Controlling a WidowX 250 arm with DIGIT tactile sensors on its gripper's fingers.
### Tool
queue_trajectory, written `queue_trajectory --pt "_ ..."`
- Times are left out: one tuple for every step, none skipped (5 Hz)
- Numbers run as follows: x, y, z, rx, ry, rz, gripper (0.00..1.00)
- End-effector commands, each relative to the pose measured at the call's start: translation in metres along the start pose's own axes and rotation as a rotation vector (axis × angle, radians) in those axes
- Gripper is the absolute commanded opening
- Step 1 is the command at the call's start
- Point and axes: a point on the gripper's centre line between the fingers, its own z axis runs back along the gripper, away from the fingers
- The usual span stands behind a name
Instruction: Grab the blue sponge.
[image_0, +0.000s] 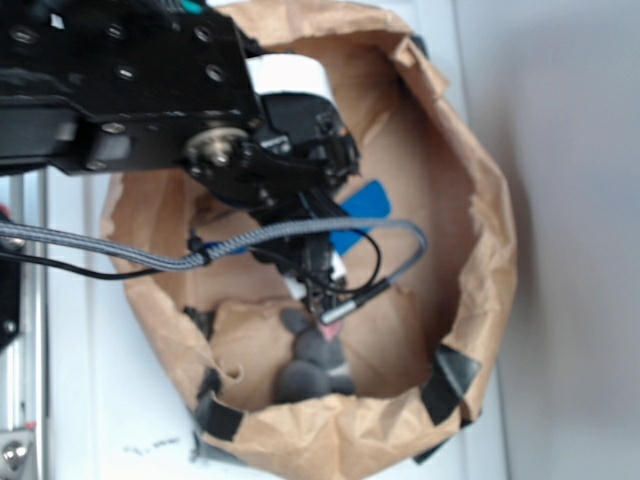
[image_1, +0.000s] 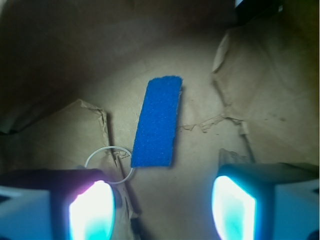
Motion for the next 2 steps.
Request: queue_trajectory --pt "0.019 0.000 -0.028 0.007 -0.020 -0.058 1.00" --pt "0.035 -0.008 -0.043 0.015 -0.024 -0.052 1.00"
